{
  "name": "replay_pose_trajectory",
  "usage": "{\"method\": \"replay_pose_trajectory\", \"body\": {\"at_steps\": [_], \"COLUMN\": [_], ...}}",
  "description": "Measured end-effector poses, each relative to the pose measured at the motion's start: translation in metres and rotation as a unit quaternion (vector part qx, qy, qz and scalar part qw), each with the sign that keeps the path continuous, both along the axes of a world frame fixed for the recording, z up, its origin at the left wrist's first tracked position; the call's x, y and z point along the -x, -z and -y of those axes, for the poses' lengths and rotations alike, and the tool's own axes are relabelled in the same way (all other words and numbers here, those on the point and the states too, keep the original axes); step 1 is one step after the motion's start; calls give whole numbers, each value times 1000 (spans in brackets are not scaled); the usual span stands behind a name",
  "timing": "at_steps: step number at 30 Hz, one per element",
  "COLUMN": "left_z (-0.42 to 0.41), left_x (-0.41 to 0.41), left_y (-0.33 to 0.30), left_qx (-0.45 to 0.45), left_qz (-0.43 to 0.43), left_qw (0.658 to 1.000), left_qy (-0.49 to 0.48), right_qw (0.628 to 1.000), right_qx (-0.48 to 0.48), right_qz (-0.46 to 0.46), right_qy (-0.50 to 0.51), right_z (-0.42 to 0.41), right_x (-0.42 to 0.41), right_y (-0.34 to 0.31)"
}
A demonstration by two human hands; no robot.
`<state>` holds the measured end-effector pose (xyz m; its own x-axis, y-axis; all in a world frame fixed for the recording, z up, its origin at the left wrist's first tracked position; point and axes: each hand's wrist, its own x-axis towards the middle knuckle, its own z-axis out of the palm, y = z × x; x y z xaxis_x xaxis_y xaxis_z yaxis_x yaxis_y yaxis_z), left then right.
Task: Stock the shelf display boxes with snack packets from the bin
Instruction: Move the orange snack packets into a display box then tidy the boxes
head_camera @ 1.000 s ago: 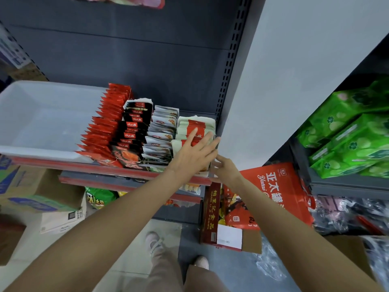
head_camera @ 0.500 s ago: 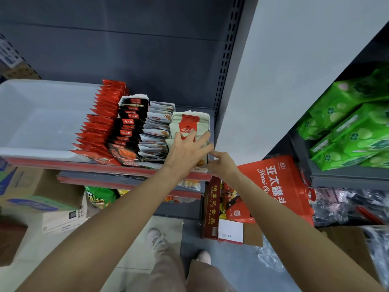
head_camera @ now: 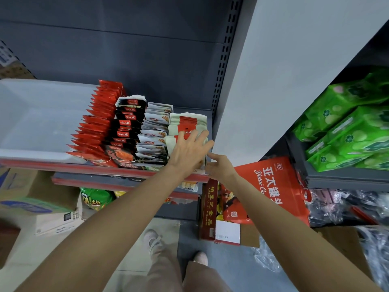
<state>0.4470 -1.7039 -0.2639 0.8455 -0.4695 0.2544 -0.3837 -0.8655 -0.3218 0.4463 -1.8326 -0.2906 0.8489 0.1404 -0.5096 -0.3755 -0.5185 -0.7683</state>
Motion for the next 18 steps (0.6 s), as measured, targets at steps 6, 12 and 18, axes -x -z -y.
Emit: {"method": "replay_pose_trajectory", "body": {"at_steps": [6, 12, 18], "left_z": [-4, -2, 0], "left_x": [-2, -9, -16], "left_y": [8, 8, 6], "left_qx": [21, 17, 2], "left_qz": [28, 3, -22], "left_qw": [999, 1000, 1000], "left_qy": [-5, -2, -7], "right_qw": [1000, 999, 999], "right_qx": [18, 29, 28], "right_qz": [23, 31, 27], "right_qy": [-6, -13, -13], "right_z": [-1, 2, 2], "right_x": [0, -4, -5], "right_y": [-2, 4, 2]}}
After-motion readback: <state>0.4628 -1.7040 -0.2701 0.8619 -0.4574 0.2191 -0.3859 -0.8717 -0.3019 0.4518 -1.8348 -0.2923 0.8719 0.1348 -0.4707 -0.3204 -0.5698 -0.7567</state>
